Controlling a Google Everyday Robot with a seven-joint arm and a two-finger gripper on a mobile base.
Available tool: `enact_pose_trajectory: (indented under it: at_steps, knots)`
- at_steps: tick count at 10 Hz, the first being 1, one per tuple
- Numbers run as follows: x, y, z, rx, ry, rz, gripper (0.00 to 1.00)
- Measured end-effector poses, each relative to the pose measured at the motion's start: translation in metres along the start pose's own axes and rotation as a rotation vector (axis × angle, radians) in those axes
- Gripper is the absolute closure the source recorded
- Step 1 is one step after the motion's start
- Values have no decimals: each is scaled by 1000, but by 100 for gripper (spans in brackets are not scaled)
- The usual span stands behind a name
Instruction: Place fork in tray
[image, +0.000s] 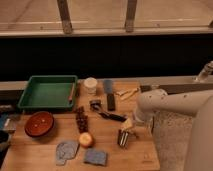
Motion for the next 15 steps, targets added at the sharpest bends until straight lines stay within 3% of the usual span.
enact_pose_trajectory:
  at_steps: [8,12,15]
  knots:
    - [-9,14,2,-61,-31,-42,20]
    - [-22,19,11,-56,-67,-69,20]
    - [-34,11,17,-56,-110,-30,20]
